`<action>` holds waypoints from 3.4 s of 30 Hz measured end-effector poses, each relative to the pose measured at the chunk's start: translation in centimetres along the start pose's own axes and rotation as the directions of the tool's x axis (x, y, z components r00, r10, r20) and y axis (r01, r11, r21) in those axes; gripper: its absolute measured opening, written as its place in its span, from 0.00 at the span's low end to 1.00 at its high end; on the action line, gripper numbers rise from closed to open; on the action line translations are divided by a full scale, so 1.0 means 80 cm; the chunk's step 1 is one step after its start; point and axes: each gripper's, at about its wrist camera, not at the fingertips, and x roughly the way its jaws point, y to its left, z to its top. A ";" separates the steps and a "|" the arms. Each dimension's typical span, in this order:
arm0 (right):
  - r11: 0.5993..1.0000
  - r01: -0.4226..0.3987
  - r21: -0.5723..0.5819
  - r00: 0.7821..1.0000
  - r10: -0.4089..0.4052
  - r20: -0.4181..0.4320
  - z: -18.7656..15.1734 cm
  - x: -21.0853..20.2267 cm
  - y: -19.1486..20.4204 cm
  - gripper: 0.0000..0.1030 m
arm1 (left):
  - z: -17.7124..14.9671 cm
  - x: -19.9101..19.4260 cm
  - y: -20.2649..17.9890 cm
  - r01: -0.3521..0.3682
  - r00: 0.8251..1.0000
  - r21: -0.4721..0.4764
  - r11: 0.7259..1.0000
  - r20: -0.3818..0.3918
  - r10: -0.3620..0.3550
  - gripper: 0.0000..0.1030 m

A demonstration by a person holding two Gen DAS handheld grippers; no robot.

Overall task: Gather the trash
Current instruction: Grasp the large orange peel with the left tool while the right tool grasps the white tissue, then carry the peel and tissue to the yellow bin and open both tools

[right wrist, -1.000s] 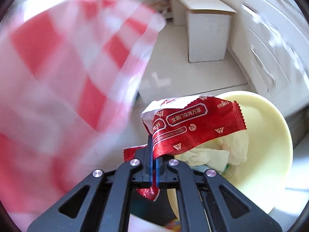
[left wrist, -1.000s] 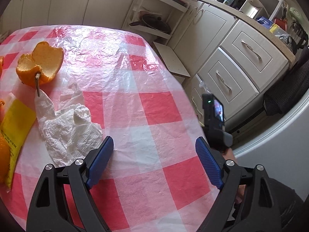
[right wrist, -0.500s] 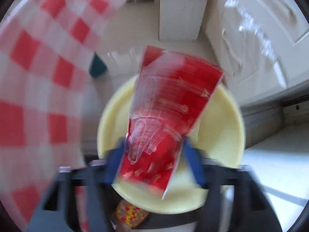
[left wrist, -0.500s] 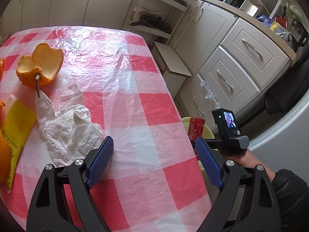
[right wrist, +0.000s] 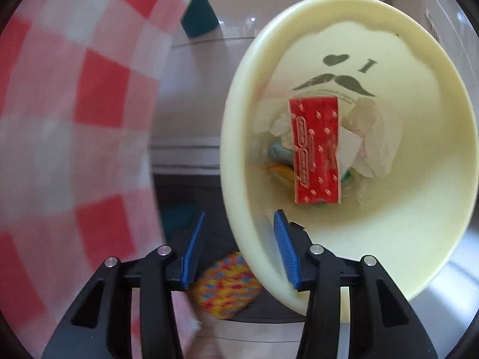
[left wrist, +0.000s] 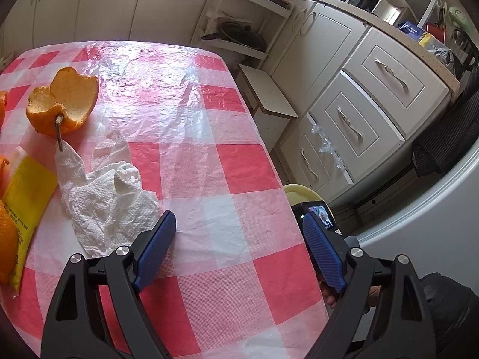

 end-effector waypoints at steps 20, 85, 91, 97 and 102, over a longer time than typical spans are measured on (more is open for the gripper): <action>0.987 -0.140 -0.077 0.756 0.156 0.636 -0.066 -0.270 0.119 0.66 | 0.043 -0.166 0.109 -0.338 0.941 0.061 0.939 0.040 0.336 0.85; 0.884 -0.009 -0.467 0.881 0.228 0.414 -0.041 -0.248 0.296 0.22 | 0.072 -0.198 0.260 0.065 0.997 -0.321 0.945 0.051 -0.052 0.19; 0.914 0.065 -0.401 0.872 0.144 0.468 -0.045 -0.261 0.255 0.22 | 0.071 -0.195 0.226 0.130 0.991 -0.248 0.960 0.064 -0.117 0.19; 0.955 0.123 -0.271 0.872 0.027 0.490 -0.050 -0.265 0.174 0.23 | 0.062 -0.156 0.153 0.184 0.982 -0.158 0.970 -0.010 -0.188 0.19; 0.975 0.139 -0.174 0.887 -0.044 0.459 -0.055 -0.253 0.110 0.24 | 0.057 -0.118 0.068 0.233 0.969 -0.069 0.970 -0.066 -0.237 0.19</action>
